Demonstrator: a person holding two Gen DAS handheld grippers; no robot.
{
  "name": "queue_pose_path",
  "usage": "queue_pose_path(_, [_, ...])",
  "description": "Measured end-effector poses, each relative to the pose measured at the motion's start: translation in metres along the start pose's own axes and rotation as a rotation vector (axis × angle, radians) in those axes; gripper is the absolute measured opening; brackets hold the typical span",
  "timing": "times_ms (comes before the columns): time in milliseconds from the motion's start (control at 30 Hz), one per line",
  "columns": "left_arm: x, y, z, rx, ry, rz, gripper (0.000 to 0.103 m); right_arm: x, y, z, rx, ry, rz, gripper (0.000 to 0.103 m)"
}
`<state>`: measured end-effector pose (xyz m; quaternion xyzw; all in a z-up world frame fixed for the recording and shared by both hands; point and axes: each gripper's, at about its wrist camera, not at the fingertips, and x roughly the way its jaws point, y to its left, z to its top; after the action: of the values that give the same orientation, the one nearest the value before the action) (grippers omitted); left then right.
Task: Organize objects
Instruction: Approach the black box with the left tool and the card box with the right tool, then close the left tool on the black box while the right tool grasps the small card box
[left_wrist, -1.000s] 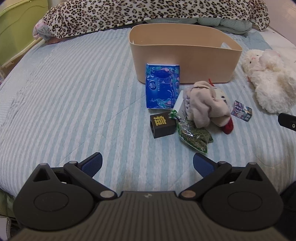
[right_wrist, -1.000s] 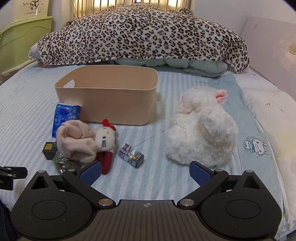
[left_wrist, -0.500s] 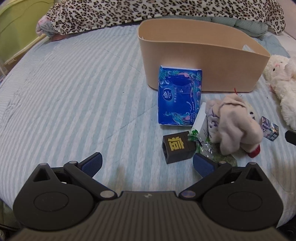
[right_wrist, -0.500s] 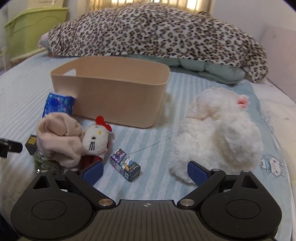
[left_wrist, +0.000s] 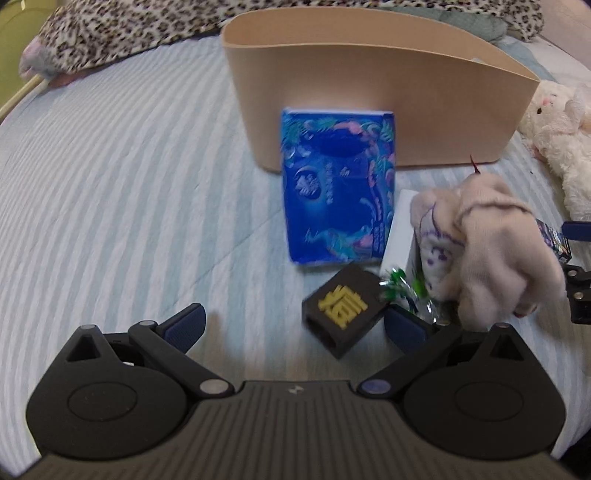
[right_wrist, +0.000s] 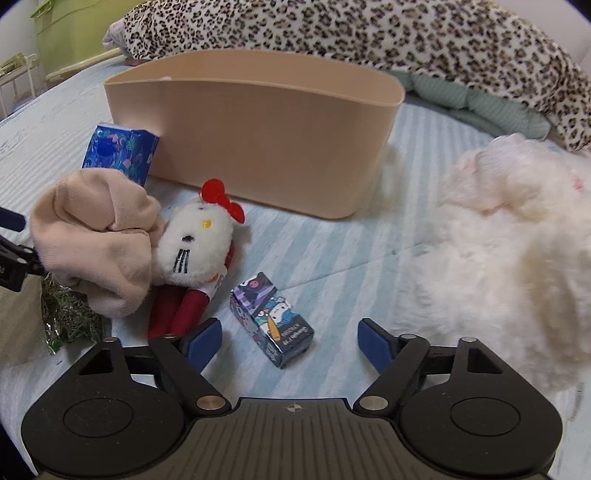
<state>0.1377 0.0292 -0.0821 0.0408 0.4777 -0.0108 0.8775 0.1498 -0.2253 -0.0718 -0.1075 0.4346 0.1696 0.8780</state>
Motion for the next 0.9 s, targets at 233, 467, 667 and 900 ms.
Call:
queue_pose_path(233, [0.010, 0.001, 0.004, -0.006, 0.011, -0.063, 0.066, 0.006, 0.003, 0.003, 0.021, 0.018, 0.064, 0.042])
queue_pose_path(467, [-0.004, 0.008, -0.001, -0.002, 0.023, -0.113, 0.034, -0.005, 0.002, 0.002, 0.037, 0.026, 0.076, 0.022])
queue_pose_path(667, [-0.031, 0.017, -0.003, -0.012, -0.012, -0.107, 0.034, -0.027, -0.005, 0.004, 0.068, -0.012, 0.057, 0.022])
queue_pose_path(900, [-0.074, 0.021, 0.019, 0.051, -0.144, -0.074, 0.034, -0.064, -0.010, 0.024, 0.048, -0.111, 0.017, 0.022])
